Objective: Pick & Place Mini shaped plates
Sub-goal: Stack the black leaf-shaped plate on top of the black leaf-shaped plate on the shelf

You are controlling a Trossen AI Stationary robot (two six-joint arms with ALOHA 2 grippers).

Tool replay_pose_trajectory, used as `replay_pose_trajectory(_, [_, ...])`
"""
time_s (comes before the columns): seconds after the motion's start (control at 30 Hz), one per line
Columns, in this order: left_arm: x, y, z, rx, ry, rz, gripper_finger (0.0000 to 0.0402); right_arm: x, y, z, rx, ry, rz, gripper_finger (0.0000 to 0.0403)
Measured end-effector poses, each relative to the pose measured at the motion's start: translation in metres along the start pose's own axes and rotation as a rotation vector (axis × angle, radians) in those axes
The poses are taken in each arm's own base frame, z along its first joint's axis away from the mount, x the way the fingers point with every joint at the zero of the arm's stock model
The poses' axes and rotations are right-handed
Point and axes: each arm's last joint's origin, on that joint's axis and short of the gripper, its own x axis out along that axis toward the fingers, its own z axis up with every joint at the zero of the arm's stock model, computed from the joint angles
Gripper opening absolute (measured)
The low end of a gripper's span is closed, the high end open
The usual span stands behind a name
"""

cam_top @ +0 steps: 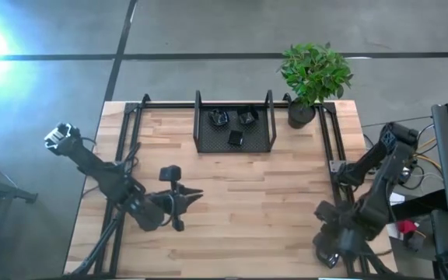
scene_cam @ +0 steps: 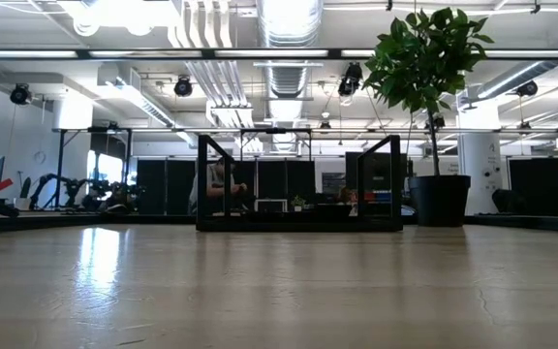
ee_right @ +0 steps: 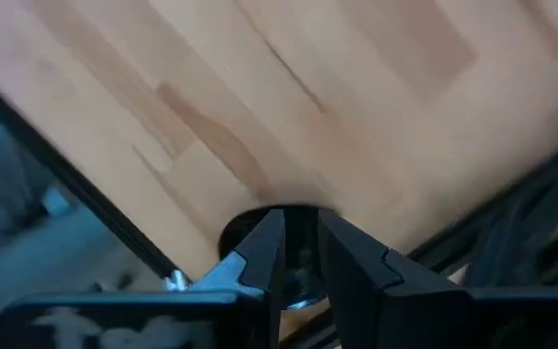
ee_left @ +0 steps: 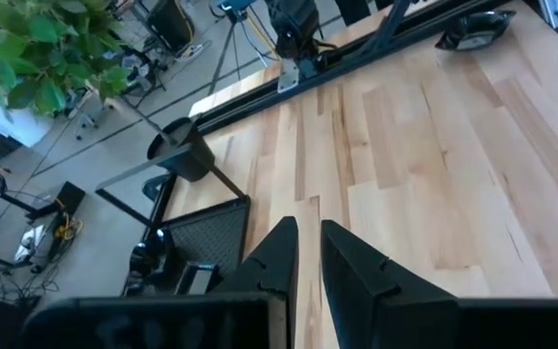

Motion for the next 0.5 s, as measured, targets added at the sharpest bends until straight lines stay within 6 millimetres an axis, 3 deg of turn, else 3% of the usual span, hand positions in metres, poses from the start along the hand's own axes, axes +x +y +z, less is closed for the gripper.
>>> replay_pose_trajectory(0.23, [0.005,-0.006,0.004,0.047,-0.027,-0.003,0.0045,0.026,0.012,-0.032,0.125,0.041,0.045,0.0063])
replay_pose_trajectory(0.5, [0.005,-0.007,0.006,0.060,-0.046,-0.001,0.0045,0.062,0.031,-0.043,0.158,-0.004,-0.056,0.0063])
